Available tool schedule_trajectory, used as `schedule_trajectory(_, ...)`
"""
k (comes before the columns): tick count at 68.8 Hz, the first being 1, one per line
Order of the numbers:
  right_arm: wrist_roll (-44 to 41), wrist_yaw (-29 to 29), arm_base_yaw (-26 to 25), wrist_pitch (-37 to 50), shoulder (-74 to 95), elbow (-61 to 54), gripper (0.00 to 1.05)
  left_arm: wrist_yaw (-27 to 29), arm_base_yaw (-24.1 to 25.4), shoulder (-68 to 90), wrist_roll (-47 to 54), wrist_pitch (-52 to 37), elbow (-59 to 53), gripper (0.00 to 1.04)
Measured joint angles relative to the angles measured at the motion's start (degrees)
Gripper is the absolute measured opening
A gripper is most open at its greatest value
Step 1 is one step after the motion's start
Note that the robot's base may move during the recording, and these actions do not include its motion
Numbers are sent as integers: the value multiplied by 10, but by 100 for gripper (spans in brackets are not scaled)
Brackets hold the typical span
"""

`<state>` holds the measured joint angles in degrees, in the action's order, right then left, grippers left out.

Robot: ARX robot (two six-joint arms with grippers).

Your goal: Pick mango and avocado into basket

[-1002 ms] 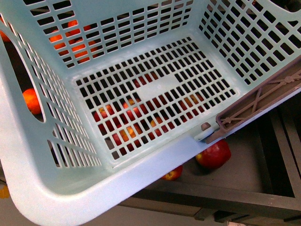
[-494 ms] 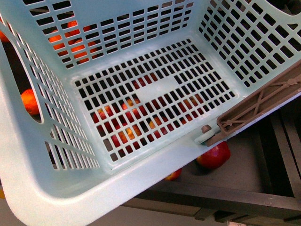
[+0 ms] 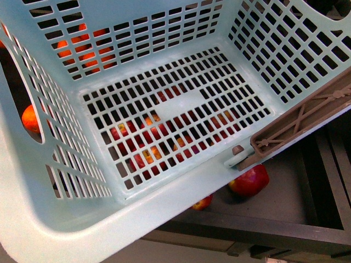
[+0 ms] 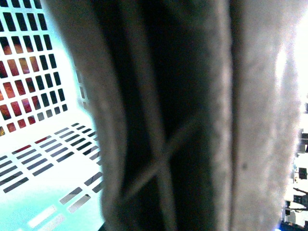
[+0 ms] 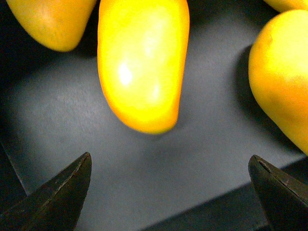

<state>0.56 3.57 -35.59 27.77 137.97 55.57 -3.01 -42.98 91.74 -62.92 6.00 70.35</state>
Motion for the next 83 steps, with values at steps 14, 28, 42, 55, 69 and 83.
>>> schedule_trajectory(14,19,-5,9,-24,24,64,96,0,0,0,0,0,0,13)
schedule_trajectory(28,35,-4,23,-45,50,119,96,0,0,0,0,0,0,13)
schedule_trajectory(42,45,-12,29,-58,75,155,96,0,0,0,0,0,0,13)
schedule_trajectory(55,52,-18,30,-68,95,179,96,0,0,0,0,0,0,13)
schedule_trajectory(69,57,-25,30,-76,118,206,96,0,0,0,0,0,0,13)
schedule_trajectory(83,59,-28,30,-76,136,214,96,0,0,0,0,0,0,13)
